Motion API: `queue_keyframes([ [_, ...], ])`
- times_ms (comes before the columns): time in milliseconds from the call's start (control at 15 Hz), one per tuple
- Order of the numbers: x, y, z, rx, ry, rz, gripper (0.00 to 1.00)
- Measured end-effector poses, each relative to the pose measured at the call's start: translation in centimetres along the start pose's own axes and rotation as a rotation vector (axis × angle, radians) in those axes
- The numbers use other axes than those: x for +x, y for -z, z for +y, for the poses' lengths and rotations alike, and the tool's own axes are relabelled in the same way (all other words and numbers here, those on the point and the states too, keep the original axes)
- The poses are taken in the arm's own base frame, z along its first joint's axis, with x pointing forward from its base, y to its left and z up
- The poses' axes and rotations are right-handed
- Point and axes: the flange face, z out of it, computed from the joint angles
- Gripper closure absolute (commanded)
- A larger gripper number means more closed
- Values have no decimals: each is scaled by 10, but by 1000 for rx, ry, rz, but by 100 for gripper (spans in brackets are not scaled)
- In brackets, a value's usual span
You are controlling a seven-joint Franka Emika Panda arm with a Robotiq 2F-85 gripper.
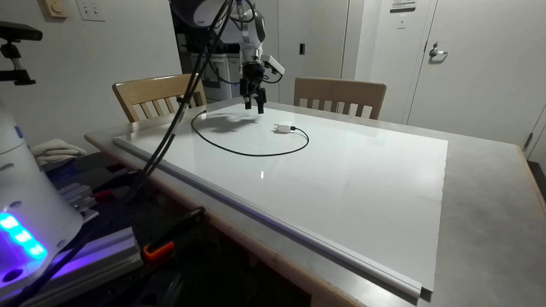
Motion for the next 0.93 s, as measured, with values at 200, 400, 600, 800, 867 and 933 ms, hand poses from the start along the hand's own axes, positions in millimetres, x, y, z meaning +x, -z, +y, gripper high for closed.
queue_keyframes([
  [200, -2, -5, 1, -20, -143, -32, 0],
  [400, -4, -12, 4, -8, -158, -13, 0],
  [600, -5, -12, 5, -5, -185, -17, 0],
  [800, -16, -5, 14, -111, -261, -54, 0],
  [867, -21, -4, 19, -165, -290, -51, 0],
  [933, -27, -4, 23, -220, -316, -44, 0],
])
